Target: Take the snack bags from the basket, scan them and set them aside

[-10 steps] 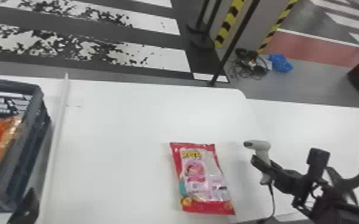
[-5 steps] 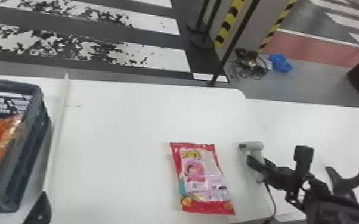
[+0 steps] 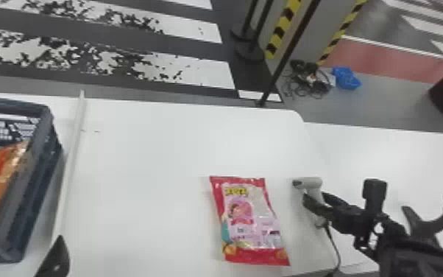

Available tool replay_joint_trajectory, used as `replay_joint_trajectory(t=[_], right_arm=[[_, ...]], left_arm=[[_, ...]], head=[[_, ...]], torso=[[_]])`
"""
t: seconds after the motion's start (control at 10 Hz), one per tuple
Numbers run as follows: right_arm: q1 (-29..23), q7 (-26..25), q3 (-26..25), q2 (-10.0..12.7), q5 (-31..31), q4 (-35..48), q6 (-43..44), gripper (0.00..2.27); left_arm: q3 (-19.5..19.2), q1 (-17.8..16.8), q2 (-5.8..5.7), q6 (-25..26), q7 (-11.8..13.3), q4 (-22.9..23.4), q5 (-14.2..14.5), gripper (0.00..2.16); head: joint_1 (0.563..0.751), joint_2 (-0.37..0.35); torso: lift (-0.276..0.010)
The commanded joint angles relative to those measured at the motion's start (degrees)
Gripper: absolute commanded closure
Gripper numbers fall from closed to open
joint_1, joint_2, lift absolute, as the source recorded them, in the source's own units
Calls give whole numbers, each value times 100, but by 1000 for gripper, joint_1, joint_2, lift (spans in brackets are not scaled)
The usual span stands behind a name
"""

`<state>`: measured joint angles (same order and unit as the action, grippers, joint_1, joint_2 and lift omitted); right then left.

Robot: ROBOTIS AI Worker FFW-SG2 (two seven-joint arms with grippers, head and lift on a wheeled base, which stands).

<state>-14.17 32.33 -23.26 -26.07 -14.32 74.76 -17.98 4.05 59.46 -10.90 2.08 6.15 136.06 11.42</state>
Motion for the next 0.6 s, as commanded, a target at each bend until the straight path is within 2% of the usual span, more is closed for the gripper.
replay_joint_trajectory(t=[0.0,0.1,0.2,0.3,0.4,0.5], right_arm=[[-306,-51,-346,23,-18,847,-589,63],[-526,-16,-663,32,-106,1612,-1433,63],[-534,291,-918,-21,-220,2183,-2558,66],[-526,564,-997,-196,-360,2570,-3454,66],[-332,951,-997,-355,-563,2631,-4280,66],[-157,1293,-909,-381,-563,2631,-4895,63]], left_arm=[[8,-13,-8,0,0,-27,-43,70],[-1,-57,-8,17,0,-45,-43,70],[8,-92,-17,17,9,-80,-43,70],[8,-136,-43,17,27,-124,-43,70],[17,-163,-61,17,27,-159,-43,70],[17,-207,-87,17,18,-229,-43,70]], head=[[695,-350],[695,-350],[695,-350],[695,-350],[695,-350],[695,-350]], torso=[[-75],[-75],[-75],[-75],[-75],[-75]])
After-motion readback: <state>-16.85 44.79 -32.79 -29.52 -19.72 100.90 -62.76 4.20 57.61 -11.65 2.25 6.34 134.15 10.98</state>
